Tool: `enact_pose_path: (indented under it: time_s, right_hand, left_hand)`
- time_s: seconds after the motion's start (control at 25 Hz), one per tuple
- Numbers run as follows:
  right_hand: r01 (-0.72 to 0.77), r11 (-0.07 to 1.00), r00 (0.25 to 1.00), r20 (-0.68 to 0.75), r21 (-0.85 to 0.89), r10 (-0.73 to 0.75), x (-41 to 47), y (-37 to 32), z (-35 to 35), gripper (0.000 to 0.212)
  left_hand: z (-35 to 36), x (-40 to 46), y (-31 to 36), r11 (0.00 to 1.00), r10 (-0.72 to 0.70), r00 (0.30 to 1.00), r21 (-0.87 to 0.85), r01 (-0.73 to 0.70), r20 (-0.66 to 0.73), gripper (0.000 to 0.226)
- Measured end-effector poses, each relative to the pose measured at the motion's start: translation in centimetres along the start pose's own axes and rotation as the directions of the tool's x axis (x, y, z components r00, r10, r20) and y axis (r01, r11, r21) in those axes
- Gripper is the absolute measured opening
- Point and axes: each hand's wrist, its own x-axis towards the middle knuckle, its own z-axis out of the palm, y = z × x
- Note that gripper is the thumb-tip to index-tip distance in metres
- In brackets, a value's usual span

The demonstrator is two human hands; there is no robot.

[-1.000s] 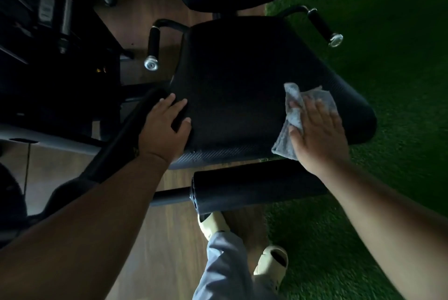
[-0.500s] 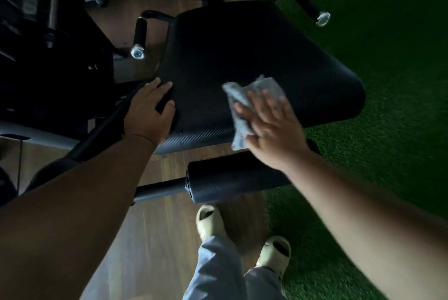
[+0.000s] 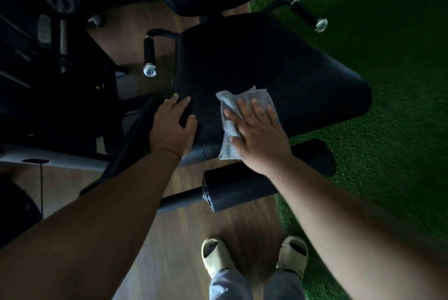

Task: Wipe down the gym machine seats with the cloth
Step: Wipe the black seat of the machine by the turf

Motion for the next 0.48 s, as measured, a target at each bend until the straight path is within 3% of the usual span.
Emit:
enact_pose_path:
  time_s: [0.08, 0.16, 0.24, 0.32, 0.4, 0.48]
  right_hand:
    - [-0.103, 0.995, 0.995, -0.003, 0.005, 0.103, 0.1, 3.9, -1.4, 0.059]
    - [-0.322, 0.943, 0.946, 0.001, 0.082, 0.323, 0.3, 7.9, -2.7, 0.06]
    - [-0.419, 0.902, 0.908, 0.02, 0.102, 0.419, 0.4, 8.3, -3.0, 0.06]
    - [-0.352, 0.932, 0.936, 0.035, 0.087, 0.35, 0.7, 4.8, -2.6, 0.06]
    - [-0.123, 0.987, 0.991, 0.073, 0.105, 0.116, 0.6, 0.8, -2.1, 0.062]
    - [0.1, 0.959, 0.982, 0.129, 0.264, -0.138, 0.3, 0.3, -2.5, 0.063]
  left_hand:
    - [-0.7, 0.4, 0.3, 0.997, -0.034, 0.997, -0.061, 0.037, 0.063, 0.057]
    - [-1.6, 0.9, 1.1, 0.99, -0.108, 0.99, -0.079, 0.115, 0.089, 0.049]
    - [-2.1, 0.4, 2.7, 0.979, -0.171, 0.985, -0.113, 0.172, 0.021, 0.042]
    - [-1.9, -1.2, 5.4, 0.967, -0.176, 0.982, -0.197, 0.16, -0.071, 0.036]
    - [-0.8, -3.2, 7.9, 0.961, -0.112, 0.982, -0.268, 0.068, -0.152, 0.033]
    - [0.3, -5.1, 9.2, 0.975, -0.009, 0.964, -0.218, -0.05, -0.265, 0.033]
